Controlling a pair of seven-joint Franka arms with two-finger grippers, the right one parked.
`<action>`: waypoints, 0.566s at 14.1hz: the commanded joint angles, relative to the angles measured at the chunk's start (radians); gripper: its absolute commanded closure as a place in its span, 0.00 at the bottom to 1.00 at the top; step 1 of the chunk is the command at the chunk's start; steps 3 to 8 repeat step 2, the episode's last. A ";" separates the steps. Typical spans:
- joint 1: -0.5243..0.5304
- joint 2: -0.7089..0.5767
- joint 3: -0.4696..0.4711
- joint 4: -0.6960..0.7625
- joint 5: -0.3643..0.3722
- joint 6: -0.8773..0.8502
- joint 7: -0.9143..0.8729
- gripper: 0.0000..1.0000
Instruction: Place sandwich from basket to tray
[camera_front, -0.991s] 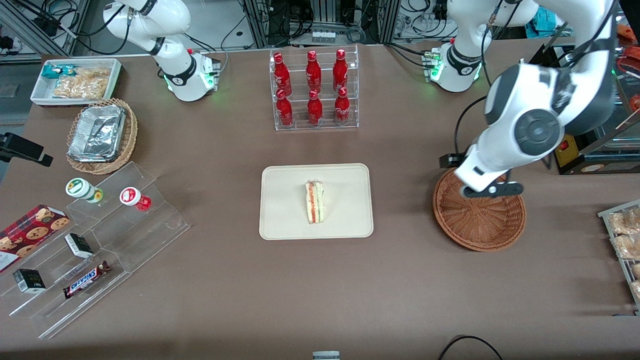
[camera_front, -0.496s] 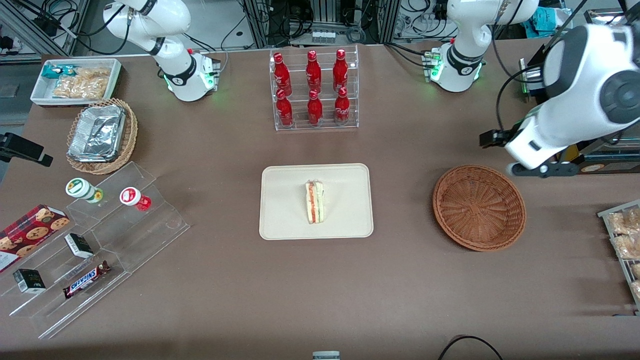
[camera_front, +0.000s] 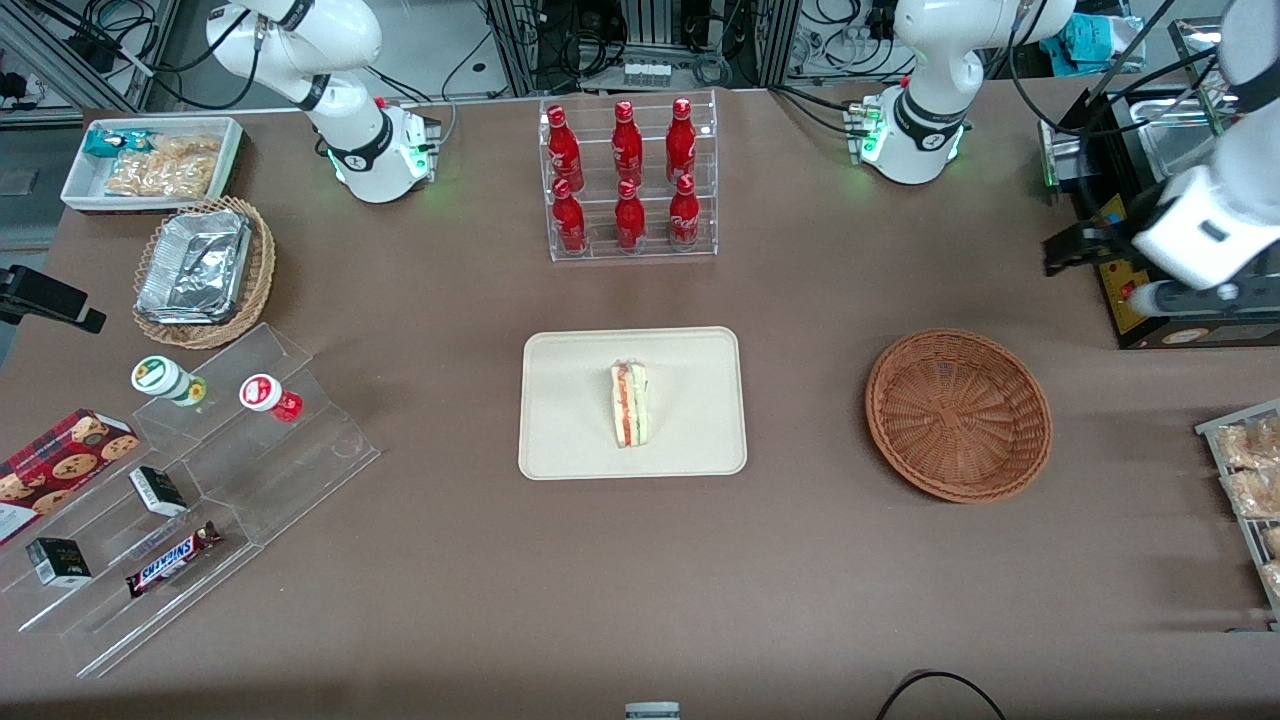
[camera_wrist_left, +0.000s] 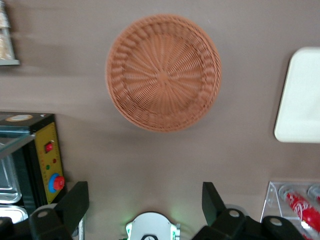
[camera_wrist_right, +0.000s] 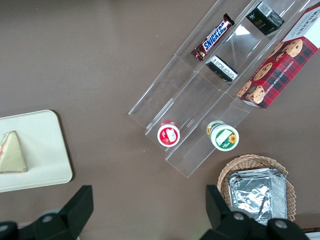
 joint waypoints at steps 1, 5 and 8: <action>0.003 -0.005 0.023 0.044 -0.003 -0.015 0.008 0.00; 0.003 -0.005 0.028 0.044 -0.004 -0.014 0.008 0.00; 0.003 -0.005 0.028 0.044 -0.004 -0.014 0.008 0.00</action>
